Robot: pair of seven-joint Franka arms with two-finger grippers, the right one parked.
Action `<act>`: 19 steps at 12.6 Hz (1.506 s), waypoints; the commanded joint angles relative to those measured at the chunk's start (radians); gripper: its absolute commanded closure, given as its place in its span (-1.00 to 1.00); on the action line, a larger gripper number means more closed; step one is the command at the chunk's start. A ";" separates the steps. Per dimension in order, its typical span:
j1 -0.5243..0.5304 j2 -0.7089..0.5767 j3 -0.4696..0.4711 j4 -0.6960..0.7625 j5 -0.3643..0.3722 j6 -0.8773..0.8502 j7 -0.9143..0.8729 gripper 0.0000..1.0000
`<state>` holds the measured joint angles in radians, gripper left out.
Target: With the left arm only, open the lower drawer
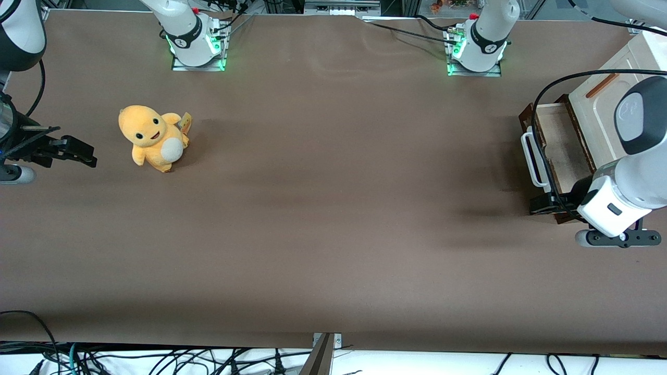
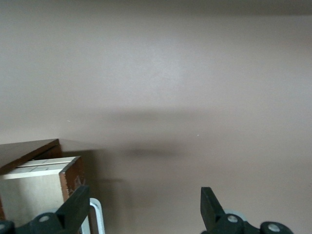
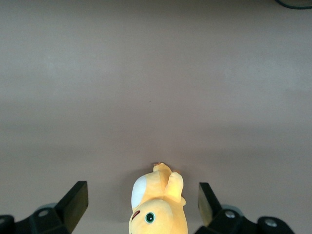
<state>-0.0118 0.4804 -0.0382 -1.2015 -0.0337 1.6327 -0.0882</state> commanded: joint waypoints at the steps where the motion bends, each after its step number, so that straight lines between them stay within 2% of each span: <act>1: 0.023 -0.025 -0.006 -0.021 -0.038 0.000 0.033 -1.00; 4: 0.027 -0.026 0.003 -0.021 -0.028 -0.001 0.117 -1.00; 8: 0.026 -0.026 0.004 -0.023 -0.018 -0.001 0.116 -1.00; 11: 0.016 -0.026 -0.003 -0.026 0.044 -0.001 0.116 -1.00; 19: 0.024 -0.026 -0.002 -0.026 0.046 -0.014 0.119 -1.00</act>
<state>0.0099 0.4798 -0.0398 -1.2019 -0.0123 1.6271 0.0086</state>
